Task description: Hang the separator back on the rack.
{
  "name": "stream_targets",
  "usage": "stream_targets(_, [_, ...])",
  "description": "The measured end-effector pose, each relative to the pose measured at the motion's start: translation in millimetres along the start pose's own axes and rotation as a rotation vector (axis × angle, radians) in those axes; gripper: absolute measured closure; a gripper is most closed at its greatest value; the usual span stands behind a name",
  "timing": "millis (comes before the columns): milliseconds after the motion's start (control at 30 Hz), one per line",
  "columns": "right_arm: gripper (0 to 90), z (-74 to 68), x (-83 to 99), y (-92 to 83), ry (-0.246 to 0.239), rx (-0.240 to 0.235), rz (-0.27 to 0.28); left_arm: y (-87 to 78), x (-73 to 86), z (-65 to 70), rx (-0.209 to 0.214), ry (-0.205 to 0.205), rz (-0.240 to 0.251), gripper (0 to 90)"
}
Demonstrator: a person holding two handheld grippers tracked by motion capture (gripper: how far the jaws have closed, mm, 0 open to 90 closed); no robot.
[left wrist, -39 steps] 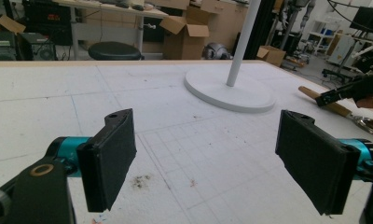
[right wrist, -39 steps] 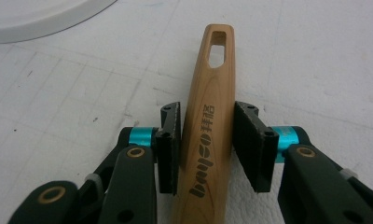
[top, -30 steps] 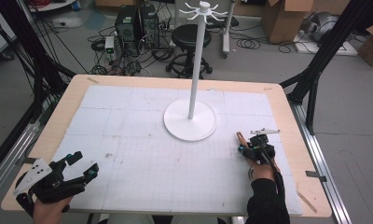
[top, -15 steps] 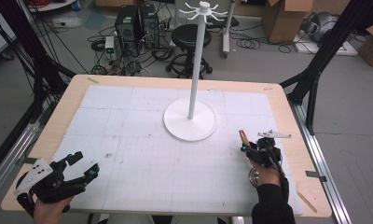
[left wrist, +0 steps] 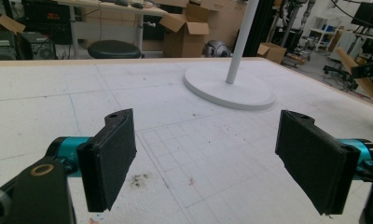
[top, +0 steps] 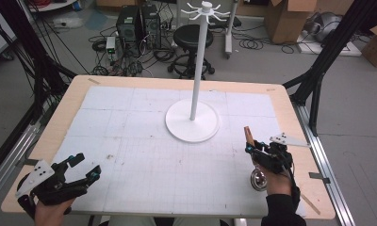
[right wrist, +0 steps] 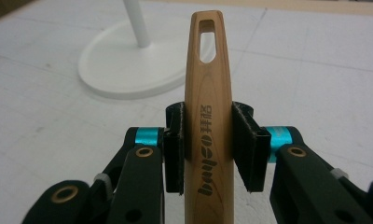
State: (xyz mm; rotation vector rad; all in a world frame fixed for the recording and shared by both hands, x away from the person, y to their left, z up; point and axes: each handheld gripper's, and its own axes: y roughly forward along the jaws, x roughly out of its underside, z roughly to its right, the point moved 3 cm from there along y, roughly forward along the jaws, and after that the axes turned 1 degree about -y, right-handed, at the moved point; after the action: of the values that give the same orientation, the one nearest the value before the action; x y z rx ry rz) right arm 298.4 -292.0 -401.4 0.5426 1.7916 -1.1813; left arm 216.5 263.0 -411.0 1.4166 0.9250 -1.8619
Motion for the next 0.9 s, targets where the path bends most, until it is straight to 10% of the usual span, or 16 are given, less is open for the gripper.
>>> stream_targets(333, [67.1, -43.5, -20.0, -15.8, -0.090, -0.223, 0.101, -2.8, -10.7, 8.1, 0.048, -0.001, 0.037, 20.6])
stream_targets(900, [67.0, -135.5, -35.7, -8.6, -0.187, -0.644, 0.182, 13.2, -53.9, 70.2, 0.480, 0.025, 0.011, 29.2])
